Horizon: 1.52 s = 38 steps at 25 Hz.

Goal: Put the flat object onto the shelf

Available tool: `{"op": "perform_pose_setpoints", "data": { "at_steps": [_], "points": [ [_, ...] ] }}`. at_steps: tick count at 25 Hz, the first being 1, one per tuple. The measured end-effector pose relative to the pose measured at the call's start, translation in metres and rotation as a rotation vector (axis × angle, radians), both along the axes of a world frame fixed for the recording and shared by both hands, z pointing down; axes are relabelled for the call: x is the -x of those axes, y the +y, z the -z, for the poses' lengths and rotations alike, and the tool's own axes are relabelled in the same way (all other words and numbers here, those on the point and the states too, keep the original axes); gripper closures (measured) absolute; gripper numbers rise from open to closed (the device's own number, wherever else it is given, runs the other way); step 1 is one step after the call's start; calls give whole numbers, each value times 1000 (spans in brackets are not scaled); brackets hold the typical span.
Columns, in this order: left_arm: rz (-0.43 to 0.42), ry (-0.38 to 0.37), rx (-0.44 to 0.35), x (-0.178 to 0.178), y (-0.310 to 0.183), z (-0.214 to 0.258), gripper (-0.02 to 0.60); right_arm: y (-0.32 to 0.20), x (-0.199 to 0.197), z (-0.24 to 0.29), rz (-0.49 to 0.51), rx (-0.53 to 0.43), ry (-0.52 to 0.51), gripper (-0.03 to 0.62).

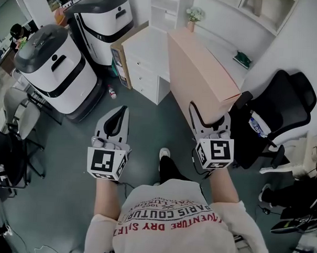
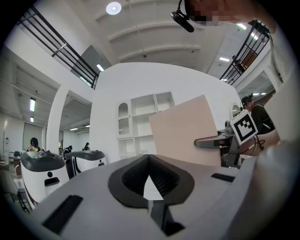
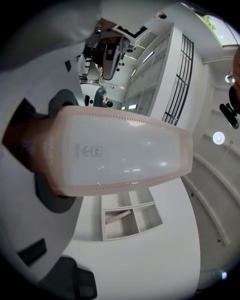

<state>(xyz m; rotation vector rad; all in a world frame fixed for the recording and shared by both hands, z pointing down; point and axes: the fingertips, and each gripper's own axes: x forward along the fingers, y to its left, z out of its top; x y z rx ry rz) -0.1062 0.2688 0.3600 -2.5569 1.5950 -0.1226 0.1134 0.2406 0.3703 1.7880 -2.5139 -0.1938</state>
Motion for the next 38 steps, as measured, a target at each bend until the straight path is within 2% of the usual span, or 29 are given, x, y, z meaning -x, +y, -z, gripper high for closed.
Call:
{"op": "perform_pose_setpoints", "data": {
  "at_steps": [5, 10, 16, 21, 28, 38],
  "points": [
    [19, -12, 5, 3, -55, -6, 571, -62, 8, -9, 29, 10, -12, 299],
    [36, -27, -3, 4, -135, 0, 571, -148, 11, -7, 50, 14, -45, 299],
    [10, -32, -17, -12, -237, 11, 571, -250, -1, 6, 40, -6, -46, 298],
    [-22, -35, -35, -26, -301, 14, 571, -310, -15, 10, 7, -20, -49, 298],
    [-118, -40, -32, -45, -382, 15, 571, -366, -31, 9, -73, -4, -40, 296],
    [-394, -51, -55, -74, -494, 24, 571, -424, -48, 11, -325, 2, -42, 296]
  ]
}}
